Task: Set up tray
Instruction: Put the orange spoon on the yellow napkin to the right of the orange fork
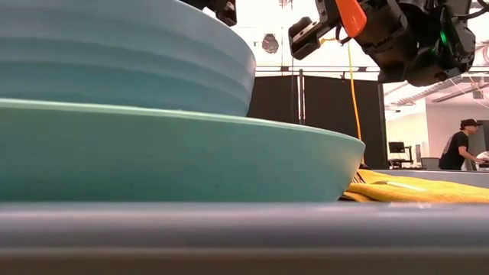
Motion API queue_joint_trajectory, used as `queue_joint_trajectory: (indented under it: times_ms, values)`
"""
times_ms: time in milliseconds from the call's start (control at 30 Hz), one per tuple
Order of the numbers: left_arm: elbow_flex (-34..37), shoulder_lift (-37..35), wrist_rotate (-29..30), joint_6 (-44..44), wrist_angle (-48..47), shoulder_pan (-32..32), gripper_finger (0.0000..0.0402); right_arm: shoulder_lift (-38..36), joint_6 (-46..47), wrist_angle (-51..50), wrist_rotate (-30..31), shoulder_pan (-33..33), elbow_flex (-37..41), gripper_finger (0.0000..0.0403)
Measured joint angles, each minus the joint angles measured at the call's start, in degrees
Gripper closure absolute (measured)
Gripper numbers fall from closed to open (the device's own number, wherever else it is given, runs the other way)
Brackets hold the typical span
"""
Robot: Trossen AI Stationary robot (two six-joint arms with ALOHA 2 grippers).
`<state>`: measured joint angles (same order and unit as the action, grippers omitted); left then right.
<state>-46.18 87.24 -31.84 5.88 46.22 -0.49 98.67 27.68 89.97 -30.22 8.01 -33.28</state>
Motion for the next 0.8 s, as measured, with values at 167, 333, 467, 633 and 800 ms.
queue_joint_trajectory:
  times_ms: [167, 333, 467, 633, 800]
  values:
    - [-0.7, -0.1, 0.6, 7.5, 1.5, -1.4, 0.0253, 0.0, 0.0, 0.0, 0.2, 0.0, 0.0, 0.0398]
    - [-0.7, 0.4, 1.2, 12.6, 4.9, -3.4, 0.0229, 0.0, 0.0, 0.0, 0.2, 0.0, 0.0, 0.0399]
    - [-2.6, 2.5, 1.4, 10.8, 6.8, -3.5, 0.0227, 0.0, 0.0, 0.0, 0.4, 0.0, 0.0, 0.0399]
    - [-8.4, 8.2, -0.2, 8.6, 6.8, -3.1, 0.0227, 0.0, 0.1, 0.0, 0.4, 0.0, 0.0, 0.0399]
    - [-11.9, 11.1, -3.4, 8.9, 6.8, -3.1, 0.0227, 0.0, -0.1, 0.0, 1.4, 0.0, 0.2, 0.0399]
